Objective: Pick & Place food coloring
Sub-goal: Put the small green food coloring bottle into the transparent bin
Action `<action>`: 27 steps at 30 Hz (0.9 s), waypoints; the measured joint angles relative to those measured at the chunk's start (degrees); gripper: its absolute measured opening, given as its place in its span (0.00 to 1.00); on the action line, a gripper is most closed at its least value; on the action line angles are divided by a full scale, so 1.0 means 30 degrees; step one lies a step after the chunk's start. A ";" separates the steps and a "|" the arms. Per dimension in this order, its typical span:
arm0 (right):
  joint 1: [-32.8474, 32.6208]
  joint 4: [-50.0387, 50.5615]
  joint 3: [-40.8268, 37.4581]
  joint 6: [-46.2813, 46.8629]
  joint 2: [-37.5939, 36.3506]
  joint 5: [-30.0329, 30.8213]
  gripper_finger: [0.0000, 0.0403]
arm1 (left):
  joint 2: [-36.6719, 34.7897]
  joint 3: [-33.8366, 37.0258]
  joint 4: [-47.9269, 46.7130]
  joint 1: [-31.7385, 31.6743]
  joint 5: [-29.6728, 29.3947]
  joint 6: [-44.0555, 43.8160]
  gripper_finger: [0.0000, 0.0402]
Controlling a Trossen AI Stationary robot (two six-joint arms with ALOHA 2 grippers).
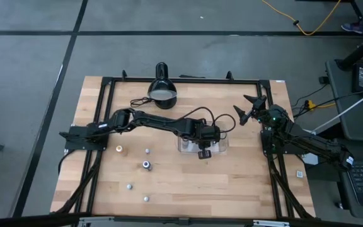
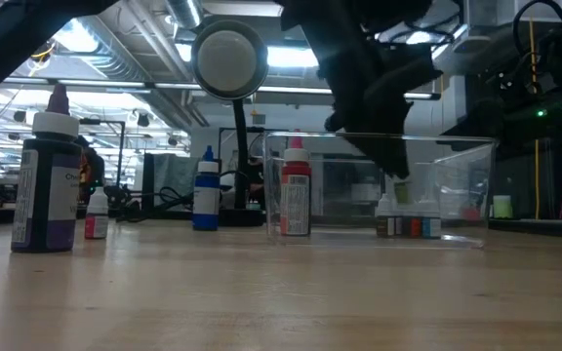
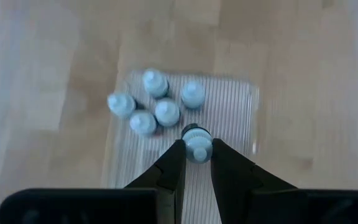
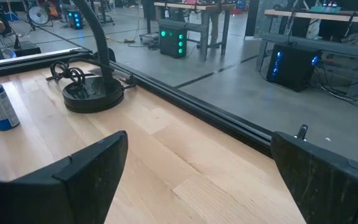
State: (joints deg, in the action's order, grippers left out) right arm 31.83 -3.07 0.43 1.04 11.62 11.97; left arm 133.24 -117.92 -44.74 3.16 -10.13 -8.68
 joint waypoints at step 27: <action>0.0000 0.0001 0.0000 0.0039 0.0000 0.0000 0.98 | 0.1038 -0.0019 0.0434 0.0036 0.0836 0.1166 0.16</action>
State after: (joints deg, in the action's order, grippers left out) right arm 31.83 -3.07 0.43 1.16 11.62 11.97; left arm 136.35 -117.97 -43.44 3.27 -7.62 -5.18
